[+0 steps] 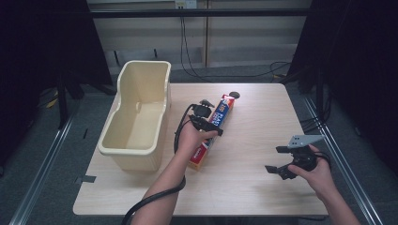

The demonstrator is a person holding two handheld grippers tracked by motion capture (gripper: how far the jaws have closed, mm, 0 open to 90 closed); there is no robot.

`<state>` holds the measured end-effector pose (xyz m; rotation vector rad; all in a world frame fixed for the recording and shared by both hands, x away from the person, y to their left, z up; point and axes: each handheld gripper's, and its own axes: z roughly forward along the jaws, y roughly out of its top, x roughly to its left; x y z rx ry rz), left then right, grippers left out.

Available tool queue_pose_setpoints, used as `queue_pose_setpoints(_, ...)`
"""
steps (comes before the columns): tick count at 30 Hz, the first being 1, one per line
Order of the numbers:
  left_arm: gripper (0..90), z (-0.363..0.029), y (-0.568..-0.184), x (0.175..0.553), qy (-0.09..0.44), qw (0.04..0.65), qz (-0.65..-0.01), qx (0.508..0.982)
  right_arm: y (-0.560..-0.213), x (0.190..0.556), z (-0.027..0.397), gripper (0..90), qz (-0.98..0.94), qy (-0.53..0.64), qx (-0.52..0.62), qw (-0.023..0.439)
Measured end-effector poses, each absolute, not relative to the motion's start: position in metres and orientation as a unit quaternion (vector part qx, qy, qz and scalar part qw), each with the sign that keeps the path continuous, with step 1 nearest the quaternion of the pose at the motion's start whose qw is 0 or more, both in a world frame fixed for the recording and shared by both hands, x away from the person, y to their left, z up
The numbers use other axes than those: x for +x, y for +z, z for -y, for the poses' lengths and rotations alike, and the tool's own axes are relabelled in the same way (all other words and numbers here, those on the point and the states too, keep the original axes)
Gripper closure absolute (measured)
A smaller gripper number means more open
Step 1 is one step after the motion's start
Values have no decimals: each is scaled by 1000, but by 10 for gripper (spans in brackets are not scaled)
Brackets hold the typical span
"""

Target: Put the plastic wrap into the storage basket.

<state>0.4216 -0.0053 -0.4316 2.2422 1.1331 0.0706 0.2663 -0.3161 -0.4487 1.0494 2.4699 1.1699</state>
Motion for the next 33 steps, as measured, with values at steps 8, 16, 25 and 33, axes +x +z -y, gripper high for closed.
queue_pose_setpoints(8,128,17,-437,435,37,296,-421,856,-449,266,316,73,-839,397,356,110)
queue_pose_setpoints(16,151,22,-444,448,43,272,-416,866,-447,266,319,78,-833,404,360,116)
queue_pose_setpoints(25,225,31,-450,456,45,257,-419,869,-447,265,319,79,-834,403,360,114)
queue_pose_setpoints(33,290,34,-456,462,48,237,-428,871,-447,265,320,79,-833,406,359,111)
